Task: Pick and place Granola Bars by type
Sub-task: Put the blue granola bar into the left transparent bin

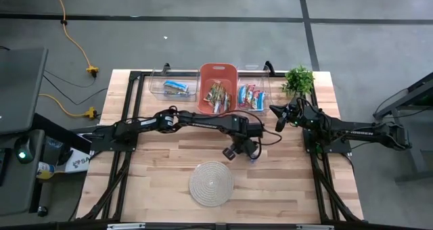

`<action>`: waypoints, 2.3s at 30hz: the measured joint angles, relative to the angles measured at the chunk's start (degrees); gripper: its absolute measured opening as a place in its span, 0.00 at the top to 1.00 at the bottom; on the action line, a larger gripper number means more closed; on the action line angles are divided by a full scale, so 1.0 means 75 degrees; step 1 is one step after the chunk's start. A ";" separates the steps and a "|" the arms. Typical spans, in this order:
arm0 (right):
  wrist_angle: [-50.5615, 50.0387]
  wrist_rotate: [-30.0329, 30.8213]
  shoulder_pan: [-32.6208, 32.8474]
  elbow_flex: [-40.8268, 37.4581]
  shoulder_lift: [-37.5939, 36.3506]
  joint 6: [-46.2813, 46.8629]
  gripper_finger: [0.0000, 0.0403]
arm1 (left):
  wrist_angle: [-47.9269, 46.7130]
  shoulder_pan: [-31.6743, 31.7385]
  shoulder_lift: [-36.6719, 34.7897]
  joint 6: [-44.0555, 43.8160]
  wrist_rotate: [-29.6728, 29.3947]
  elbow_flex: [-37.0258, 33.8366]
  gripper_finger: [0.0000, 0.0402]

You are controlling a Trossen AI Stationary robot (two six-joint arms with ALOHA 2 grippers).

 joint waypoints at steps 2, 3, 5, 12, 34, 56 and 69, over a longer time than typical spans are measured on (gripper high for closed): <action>0.0000 0.0000 0.0002 -0.0002 0.0001 0.0000 1.00 | -0.0106 0.0000 -0.0132 -0.0133 0.0040 -0.0011 0.80; 0.0000 0.0000 -0.0001 0.0000 -0.0002 0.0000 1.00 | -0.0128 0.0002 -0.0196 -0.0169 0.0103 -0.0010 0.80; 0.0000 0.0000 0.0000 -0.0002 0.0000 0.0000 1.00 | -0.0088 0.0003 -0.0343 -0.0187 0.0219 0.0019 0.81; 0.0035 0.0000 -0.0001 -0.0003 -0.0011 0.0000 1.00 | -0.0292 0.0006 -0.0891 -0.0698 0.0975 0.0000 0.82; -0.0008 -0.0003 0.0001 -0.0001 -0.0010 0.0000 1.00 | 0.1169 0.0064 -0.4248 -0.3751 0.2012 0.0026 0.82; 0.0033 -0.0014 0.0002 -0.0002 0.0001 0.0000 1.00 | -0.0052 0.0194 -0.6597 -0.6430 -0.7429 0.0026 0.82; 0.0047 -0.0009 0.0001 -0.0002 0.0001 0.0000 1.00 | -0.3519 0.2985 -0.6947 -0.7646 -0.6993 -0.0185 0.82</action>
